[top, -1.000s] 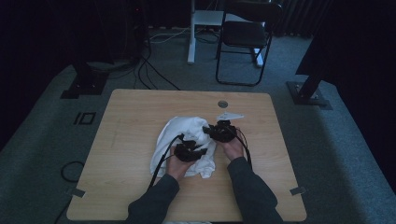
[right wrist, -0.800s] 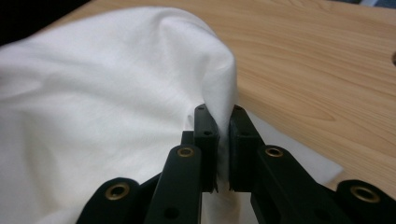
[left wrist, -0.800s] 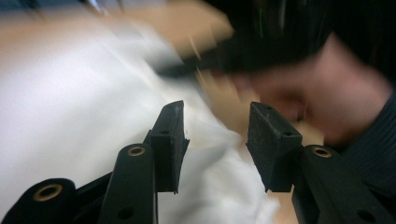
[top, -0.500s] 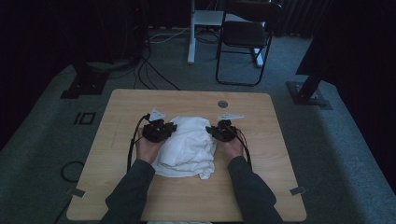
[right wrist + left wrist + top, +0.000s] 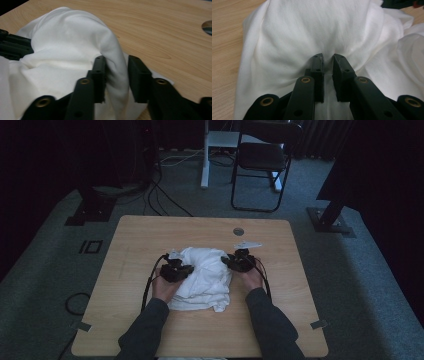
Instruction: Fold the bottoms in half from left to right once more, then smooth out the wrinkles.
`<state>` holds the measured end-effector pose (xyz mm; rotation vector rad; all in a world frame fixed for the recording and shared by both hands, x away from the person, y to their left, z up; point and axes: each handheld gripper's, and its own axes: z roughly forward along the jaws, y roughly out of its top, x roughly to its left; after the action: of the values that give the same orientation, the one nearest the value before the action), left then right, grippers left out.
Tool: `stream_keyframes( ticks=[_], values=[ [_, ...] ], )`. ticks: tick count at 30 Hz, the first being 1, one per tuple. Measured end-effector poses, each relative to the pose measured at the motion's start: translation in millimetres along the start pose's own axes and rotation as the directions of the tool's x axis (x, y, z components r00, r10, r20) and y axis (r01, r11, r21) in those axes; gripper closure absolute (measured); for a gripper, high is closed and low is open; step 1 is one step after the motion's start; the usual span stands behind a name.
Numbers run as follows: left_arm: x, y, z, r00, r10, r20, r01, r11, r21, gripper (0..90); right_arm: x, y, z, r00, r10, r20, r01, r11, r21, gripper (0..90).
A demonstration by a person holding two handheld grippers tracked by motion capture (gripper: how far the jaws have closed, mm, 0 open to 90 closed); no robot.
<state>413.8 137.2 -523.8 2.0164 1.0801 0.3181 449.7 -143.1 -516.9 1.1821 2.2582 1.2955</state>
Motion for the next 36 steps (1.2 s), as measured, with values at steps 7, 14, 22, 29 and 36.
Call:
stream_keyframes(
  ticks=[7, 14, 22, 29, 36],
  values=[
    [-1.6, -2.1, -0.2, 0.9999, -0.009, -0.012, 0.009, 1.0, -0.004, 79.5, 10.9, 4.7, -41.8, 0.9995, 0.004, 0.032, -0.001, 0.9949, -0.101, 48.4],
    [-5.5, -1.9, 0.5, 0.9992, -0.023, -0.032, 0.023, 0.9997, -0.007, 79.5, 40.3, 3.8, -64.2, 0.9934, -0.107, -0.041, 0.1, 0.9842, -0.146, 47.7],
    [-7.7, -0.5, -2.9, 0.999, -0.031, -0.033, 0.031, 0.9993, -0.02, 78.2, 68.0, -11.5, -32.6, 0.9714, -0.193, -0.138, 0.183, 0.9797, -0.08, 43.1],
    [-4.1, 4.8, -19.2, 0.9972, -0.067, -0.033, 0.064, 0.9945, -0.083, 62.6, 71.0, -8.1, -49.0, 0.9578, -0.234, -0.167, 0.217, 0.9696, -0.114, 89.6],
    [2.0, 6.4, -30.8, 0.9945, -0.099, -0.032, 0.095, 0.9886, -0.117, 59.0, 51.9, -24.6, -101.2, 0.9414, -0.247, -0.229, 0.201, 0.9576, -0.206, 89.4]
  ],
)
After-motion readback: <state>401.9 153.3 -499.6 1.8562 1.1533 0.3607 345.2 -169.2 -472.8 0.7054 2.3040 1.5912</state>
